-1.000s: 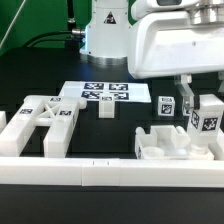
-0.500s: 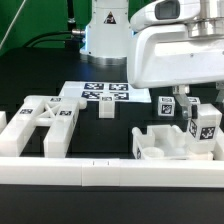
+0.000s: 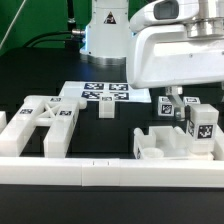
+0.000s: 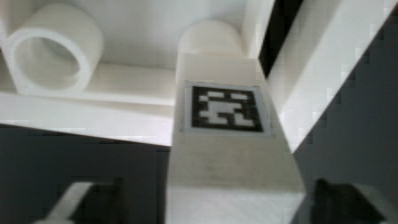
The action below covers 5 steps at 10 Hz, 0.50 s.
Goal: Assemble chair
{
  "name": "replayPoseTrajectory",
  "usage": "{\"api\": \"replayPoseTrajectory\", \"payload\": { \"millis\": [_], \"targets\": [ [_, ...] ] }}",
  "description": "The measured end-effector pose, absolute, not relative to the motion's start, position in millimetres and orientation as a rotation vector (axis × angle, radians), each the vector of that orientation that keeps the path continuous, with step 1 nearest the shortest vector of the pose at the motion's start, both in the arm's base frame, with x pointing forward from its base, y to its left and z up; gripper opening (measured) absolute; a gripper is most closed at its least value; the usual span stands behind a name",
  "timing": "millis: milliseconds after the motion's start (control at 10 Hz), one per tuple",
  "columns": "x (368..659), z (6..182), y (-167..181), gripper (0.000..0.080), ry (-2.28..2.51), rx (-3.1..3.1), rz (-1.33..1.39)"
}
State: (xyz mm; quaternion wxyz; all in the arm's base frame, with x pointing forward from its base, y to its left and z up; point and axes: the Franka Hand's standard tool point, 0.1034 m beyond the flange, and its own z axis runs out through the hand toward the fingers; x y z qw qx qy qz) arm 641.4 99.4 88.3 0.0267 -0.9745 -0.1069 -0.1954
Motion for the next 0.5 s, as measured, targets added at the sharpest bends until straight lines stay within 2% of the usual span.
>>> {"api": "replayPoseTrajectory", "payload": {
  "millis": [100, 200, 500],
  "targets": [
    [643, 94.1, 97, 0.0570, -0.332, -3.012, -0.606],
    [643, 98.9, 96, 0.0637, -0.331, -3.014, -0.600],
    [647, 115.3, 88, 0.0649, -0.347, -3.019, -0.598]
  ]
}}
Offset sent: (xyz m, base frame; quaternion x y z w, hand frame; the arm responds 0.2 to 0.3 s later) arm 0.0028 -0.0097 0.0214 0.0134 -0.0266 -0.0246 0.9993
